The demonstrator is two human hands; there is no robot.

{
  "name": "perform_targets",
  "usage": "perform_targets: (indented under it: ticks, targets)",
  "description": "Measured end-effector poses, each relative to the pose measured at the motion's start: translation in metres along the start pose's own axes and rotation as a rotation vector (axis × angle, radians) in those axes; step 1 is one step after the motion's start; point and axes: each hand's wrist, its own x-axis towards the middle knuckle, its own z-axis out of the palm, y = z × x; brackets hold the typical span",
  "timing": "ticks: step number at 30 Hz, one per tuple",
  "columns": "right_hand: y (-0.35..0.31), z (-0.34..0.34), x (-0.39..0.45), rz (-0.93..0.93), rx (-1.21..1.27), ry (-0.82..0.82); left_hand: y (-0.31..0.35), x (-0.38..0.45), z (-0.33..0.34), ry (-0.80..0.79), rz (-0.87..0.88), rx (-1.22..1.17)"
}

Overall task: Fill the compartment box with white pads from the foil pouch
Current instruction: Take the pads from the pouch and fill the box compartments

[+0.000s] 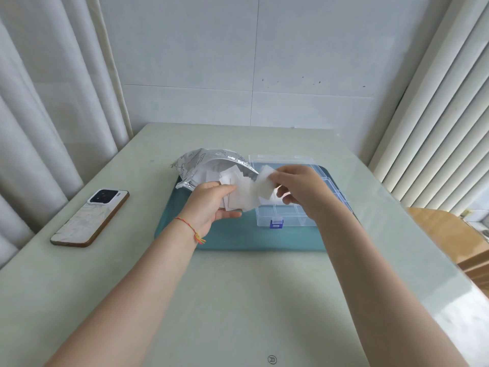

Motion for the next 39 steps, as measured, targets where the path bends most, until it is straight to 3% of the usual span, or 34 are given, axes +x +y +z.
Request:
perform_targets:
  ticks: [3, 6, 8, 12, 24, 32, 39]
  targets:
    - [-0.004, -0.005, -0.003, -0.005, 0.054, 0.028, -0.003, 0.004, -0.002, 0.015, 0.005, 0.04]
    - [-0.004, -0.004, -0.011, -0.097, 0.053, -0.165, -0.006, 0.004, -0.002, -0.04, 0.029, 0.066]
    - [-0.002, 0.003, -0.015, -0.121, -0.028, -0.203, -0.007, -0.001, 0.001, -0.093, 0.028, 0.047]
    - [0.004, 0.015, -0.018, -0.119, -0.161, -0.132, -0.01, -0.007, 0.005, -0.179, -0.009, -0.032]
    - [0.012, 0.031, -0.017, -0.106, -0.313, 0.017, -0.014, -0.012, 0.007, -0.157, 0.024, -0.157]
    - [0.008, 0.031, -0.02, -0.156, -0.155, 0.06, -0.014, -0.01, 0.007, -0.033, 0.03, -0.238]
    - [0.015, 0.042, -0.018, -0.24, -0.256, 0.073, -0.016, -0.012, 0.01, -0.052, 0.02, -0.193]
